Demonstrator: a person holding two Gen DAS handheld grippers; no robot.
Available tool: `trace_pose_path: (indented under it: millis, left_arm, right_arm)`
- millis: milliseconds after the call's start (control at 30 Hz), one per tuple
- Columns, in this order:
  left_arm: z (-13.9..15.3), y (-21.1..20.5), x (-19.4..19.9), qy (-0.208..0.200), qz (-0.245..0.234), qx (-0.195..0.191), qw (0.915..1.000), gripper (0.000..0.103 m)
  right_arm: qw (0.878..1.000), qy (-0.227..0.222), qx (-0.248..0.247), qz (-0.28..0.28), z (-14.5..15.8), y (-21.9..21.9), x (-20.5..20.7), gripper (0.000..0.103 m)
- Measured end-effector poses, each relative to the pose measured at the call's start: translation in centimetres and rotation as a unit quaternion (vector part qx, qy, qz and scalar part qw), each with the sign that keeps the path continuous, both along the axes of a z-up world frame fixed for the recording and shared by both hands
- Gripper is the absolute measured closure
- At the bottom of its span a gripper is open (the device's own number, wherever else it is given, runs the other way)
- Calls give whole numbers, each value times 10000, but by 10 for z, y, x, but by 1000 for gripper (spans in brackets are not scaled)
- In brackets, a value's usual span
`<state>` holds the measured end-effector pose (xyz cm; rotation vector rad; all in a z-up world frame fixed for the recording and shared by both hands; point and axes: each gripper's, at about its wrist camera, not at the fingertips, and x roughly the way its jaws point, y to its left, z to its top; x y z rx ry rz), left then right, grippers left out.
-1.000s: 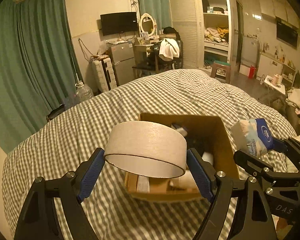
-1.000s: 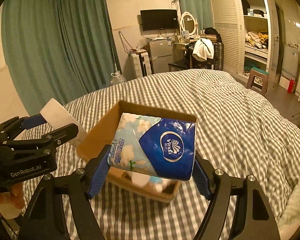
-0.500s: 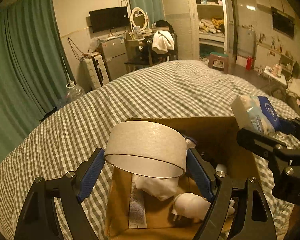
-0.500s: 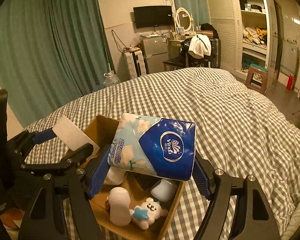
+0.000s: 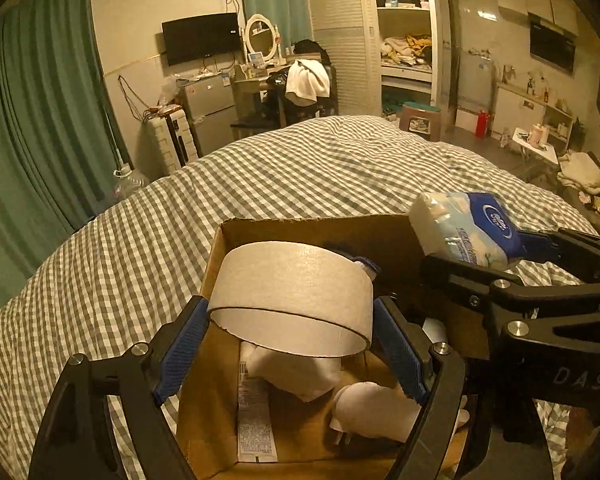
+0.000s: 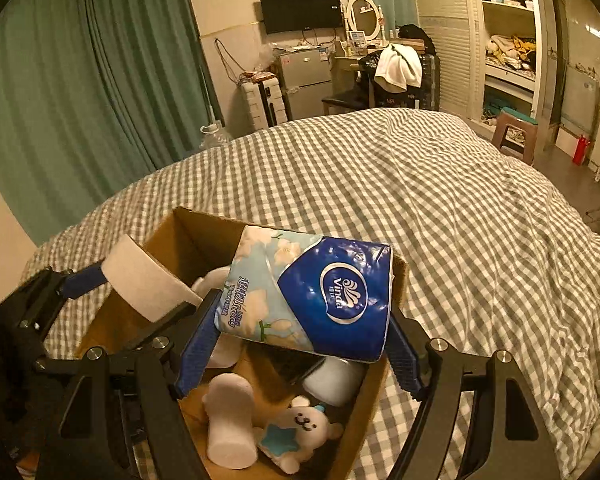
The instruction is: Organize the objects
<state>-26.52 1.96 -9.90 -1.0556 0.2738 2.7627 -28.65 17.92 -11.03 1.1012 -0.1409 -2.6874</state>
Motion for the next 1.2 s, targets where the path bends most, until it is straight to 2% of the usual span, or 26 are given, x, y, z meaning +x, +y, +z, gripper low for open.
trace_pose_path:
  millis: [67,167,333,467,867,1033,1200]
  left_arm:
    - [3,-1,3,-21,-24,14,10000,16]
    - [11,-4,10,77,-5,-28,10000,2]
    - [32,-8,20,233,77,-156,9996,1]
    - [56,-19,28,359,253,-59,9990,1]
    - [129,-25,80,851,436,65,9954,0]
    - [155,-25,109,1043,493,119,9933,0]
    - [178,-27,142,1342,646,93,9888,0]
  right_arm:
    - [9999,-3,-101,54,2,-2,2,27]
    - [9998,47,-201,84,10,-3,3,26]
    - [9995,211,-248,-5,33,-5,9,16]
    - [9990,406,-179,-87,59,-8,18,11]
    - [9943,974,-58,-428,133,3,76,10]
    - [9920,1165,168,-454,155,6,108,10]
    - [9889,1372,146,-547,174,14,142,9]
